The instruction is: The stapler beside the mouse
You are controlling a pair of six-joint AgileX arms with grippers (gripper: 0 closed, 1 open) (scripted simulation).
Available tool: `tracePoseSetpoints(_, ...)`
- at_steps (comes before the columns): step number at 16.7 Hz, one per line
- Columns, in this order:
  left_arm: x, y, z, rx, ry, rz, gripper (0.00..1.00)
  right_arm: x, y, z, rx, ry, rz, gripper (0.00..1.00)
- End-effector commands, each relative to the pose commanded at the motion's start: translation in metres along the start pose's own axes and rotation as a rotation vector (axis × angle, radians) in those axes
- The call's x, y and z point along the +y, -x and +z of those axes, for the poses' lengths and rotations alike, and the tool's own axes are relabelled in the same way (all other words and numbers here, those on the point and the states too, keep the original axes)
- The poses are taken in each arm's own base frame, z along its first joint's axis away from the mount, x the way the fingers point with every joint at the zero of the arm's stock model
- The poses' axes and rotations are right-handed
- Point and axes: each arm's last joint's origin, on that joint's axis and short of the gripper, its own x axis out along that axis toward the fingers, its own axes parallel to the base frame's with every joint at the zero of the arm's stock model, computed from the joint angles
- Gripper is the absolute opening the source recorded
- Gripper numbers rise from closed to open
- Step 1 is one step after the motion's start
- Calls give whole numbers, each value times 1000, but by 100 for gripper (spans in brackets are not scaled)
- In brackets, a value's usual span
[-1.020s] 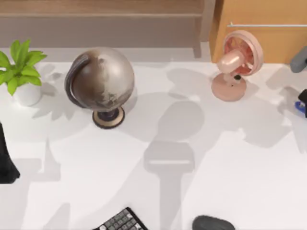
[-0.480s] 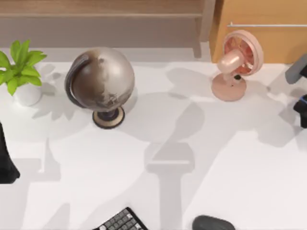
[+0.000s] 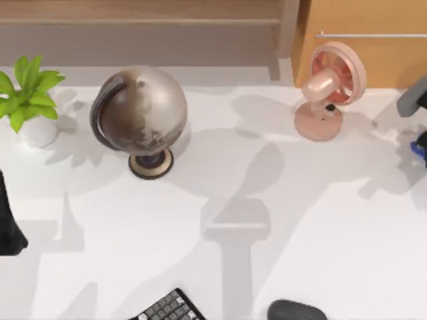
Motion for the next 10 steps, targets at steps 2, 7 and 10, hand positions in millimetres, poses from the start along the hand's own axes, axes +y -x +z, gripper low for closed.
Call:
tracePoseSetpoints(2, 0, 0, 0, 0, 0, 0, 100, 0, 0, 0, 0, 0, 0, 17)
tracePoseSetpoints(7, 0, 0, 0, 0, 0, 0, 100, 0, 0, 0, 0, 0, 0, 0)
tracePoseSetpoints(10, 0, 0, 0, 0, 0, 0, 100, 0, 0, 0, 0, 0, 0, 0)
